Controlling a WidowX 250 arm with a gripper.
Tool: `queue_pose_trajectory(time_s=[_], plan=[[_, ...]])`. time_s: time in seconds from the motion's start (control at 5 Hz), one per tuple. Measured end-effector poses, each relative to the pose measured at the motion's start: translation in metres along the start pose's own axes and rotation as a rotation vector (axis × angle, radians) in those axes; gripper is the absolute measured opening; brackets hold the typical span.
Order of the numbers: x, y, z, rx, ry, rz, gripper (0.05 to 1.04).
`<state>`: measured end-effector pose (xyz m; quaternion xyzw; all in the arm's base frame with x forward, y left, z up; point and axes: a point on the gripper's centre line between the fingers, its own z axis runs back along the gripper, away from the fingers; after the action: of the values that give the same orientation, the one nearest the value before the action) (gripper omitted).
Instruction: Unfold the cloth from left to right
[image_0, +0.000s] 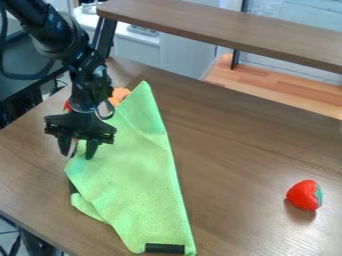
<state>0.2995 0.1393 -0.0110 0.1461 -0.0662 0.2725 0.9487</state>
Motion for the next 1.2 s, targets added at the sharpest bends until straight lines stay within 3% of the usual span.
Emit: queue_pose_trajectory(time_s=[0.2,0.4,0.6,1.0,1.2], plan=[[0.002,0.003,-0.001,-0.023,0.007,0.024,0.263],[0.002,0.003,-0.002,-0.029,0.007,0.024,0.093],[0.002,0.003,0.0,-0.031,0.017,0.03,0.049],[-0.001,-0.002,0.008,-0.031,0.07,0.052,0.049],[0.005,-0.032,0.036,-0.054,0.005,0.029,0.049]])
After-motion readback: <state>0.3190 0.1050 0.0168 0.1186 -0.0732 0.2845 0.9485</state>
